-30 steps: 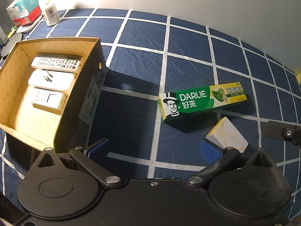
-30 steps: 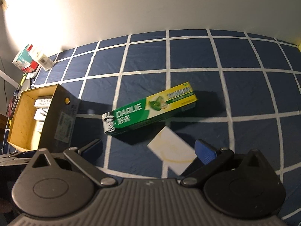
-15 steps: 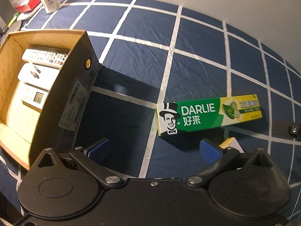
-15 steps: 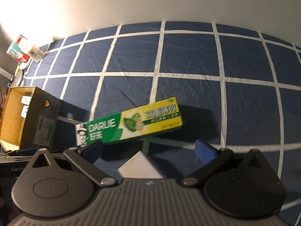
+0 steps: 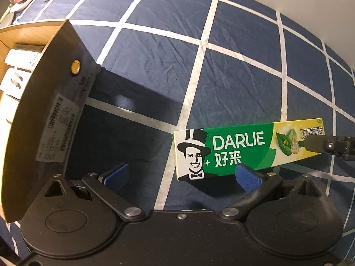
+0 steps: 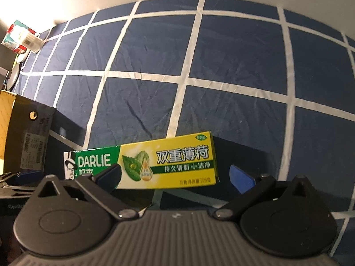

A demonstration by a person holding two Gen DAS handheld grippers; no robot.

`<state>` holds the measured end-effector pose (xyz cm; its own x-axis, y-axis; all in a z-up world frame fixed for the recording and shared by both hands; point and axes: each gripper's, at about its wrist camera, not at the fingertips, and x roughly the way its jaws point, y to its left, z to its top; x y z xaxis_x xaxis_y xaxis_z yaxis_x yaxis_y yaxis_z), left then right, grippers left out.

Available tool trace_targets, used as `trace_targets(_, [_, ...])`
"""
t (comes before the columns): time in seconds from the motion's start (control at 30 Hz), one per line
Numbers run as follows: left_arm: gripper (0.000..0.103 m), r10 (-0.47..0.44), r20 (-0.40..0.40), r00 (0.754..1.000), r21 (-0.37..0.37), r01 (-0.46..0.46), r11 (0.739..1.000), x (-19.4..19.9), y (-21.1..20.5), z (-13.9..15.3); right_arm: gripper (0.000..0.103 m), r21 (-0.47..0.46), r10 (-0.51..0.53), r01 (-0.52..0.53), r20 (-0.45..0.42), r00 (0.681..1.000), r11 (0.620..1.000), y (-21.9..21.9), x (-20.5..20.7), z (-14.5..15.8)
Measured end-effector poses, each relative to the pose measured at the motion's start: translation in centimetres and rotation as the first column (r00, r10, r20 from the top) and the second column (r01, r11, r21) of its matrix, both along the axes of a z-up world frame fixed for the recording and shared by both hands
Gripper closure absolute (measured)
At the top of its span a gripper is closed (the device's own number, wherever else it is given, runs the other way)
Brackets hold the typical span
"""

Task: Organize objects
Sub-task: 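Close the right gripper on the DARLIE toothpaste box, then carry the toothpaste box with the right gripper over the box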

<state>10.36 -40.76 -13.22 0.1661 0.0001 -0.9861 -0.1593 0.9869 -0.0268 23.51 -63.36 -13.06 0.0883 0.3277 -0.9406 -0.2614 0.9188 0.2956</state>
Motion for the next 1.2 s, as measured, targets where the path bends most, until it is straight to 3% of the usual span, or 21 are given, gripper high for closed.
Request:
trace_targets(0.63, [0.0,-0.056,-0.011,0.998,-0.077,0.055,0.995,1.0,-0.6,-1.7,0.0,0.002,-0.048,0.048,-0.09,0.995,0.999,2.2,0.0,-2.4])
trace_targets(1.2, [0.0,-0.072,-0.062,0.995,-0.111,0.065,0.992,2.2,-0.5,-3.1,0.0,-0.035,-0.04,0.037,-0.094,0.995,0.999,3.6,-0.1,-3.4])
